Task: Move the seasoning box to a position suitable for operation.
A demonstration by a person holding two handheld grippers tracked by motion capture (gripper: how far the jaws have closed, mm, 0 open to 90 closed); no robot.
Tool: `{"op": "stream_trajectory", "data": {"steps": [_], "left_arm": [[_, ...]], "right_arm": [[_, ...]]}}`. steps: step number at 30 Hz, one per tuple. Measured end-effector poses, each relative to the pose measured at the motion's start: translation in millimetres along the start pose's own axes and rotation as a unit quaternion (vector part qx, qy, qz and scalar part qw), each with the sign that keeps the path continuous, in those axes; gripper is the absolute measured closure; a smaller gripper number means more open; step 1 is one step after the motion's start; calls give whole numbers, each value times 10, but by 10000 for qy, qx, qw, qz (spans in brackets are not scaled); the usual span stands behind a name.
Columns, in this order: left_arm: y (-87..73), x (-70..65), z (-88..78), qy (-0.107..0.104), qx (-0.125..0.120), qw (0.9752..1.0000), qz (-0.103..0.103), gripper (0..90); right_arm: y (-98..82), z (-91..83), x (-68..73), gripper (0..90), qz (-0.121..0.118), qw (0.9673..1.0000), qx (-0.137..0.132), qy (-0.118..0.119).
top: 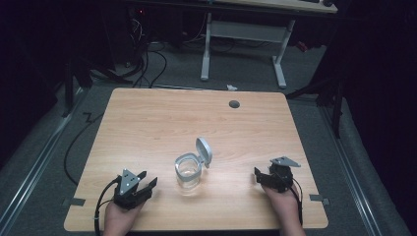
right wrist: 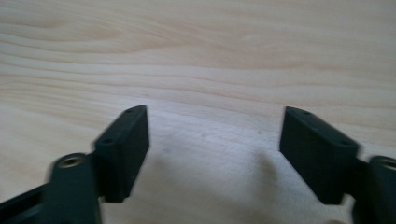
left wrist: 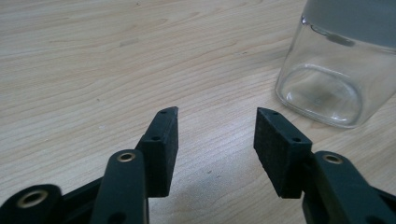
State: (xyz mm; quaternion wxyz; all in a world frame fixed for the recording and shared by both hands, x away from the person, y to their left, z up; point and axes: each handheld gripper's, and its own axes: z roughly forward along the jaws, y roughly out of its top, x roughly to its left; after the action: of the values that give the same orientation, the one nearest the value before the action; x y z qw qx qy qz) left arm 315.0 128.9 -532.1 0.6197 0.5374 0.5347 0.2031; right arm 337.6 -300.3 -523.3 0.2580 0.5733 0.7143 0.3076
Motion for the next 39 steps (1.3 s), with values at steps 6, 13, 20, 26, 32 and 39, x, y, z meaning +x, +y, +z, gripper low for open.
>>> {"op": "stream_trajectory", "data": {"steps": [6, 13, 20, 26, 32, 39], "left_arm": [[-25, -123, 47, -182, 44, 9998, 38, 528], [-69, -246, 107, -594, 341, 9975, -152, 745], [-168, -395, 102, -759, 455, 9961, -42, 900], [-195, -519, 85, -919, 515, 9944, 58, 900], [-241, -604, 140, -958, 570, 9937, 112, 900], [-296, -681, 150, -1039, 639, 9925, 88, 900]], "right_arm": [[-120, -232, 113, 505, -365, 9961, -599, 531], [-222, -330, 92, 629, -182, 9951, -697, 678], [-254, -361, 121, 694, -298, 9956, -628, 626], [-253, -311, 171, 678, -381, 9947, -635, 711], [-267, -265, 162, 664, -385, 9948, -560, 755], [-242, -343, 153, 651, -363, 9942, -693, 737]]}}
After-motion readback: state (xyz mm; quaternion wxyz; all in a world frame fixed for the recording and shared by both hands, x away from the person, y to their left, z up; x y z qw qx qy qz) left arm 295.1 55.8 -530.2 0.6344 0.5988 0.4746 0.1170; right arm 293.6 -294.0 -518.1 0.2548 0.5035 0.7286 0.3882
